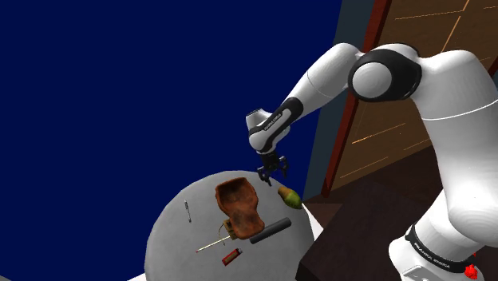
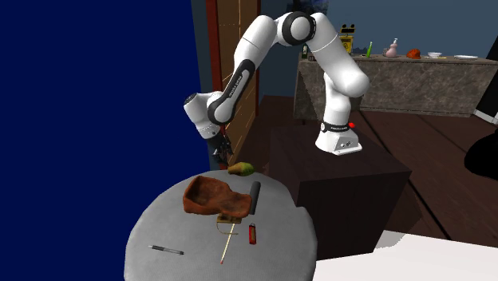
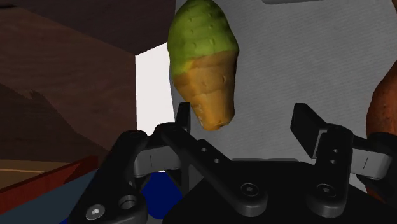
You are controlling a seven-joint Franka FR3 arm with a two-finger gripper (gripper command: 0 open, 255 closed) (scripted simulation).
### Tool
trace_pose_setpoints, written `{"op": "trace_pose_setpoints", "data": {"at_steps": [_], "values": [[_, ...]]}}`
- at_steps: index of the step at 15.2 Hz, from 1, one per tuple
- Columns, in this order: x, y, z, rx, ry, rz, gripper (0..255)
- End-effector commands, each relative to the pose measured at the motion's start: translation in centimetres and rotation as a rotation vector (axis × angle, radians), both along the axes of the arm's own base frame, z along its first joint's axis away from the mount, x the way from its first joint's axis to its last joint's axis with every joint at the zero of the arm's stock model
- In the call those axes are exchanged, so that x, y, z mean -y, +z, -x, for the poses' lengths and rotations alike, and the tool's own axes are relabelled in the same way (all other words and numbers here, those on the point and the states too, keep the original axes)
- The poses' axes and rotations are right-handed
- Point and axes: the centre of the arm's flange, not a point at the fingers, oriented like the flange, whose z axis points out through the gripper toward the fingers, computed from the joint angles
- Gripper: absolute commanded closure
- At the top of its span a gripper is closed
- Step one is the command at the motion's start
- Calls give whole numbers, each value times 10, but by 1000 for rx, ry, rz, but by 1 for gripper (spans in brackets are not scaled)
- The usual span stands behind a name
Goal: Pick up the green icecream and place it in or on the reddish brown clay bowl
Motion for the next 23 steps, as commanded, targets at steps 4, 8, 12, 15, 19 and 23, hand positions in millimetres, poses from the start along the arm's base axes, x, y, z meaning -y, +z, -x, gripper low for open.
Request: {"op": "trace_pose_setpoints", "data": {"at_steps": [4, 8, 12, 15, 19, 23], "values": [[26, -58, 6, -45, 187, -93, 0], [27, -73, 13, -46, 189, -94, 0], [27, -95, 24, -46, 189, -94, 0], [27, -95, 24, -46, 189, -94, 0], [27, -95, 24, -46, 189, -94, 0], [27, -95, 24, -46, 189, -94, 255]]}}
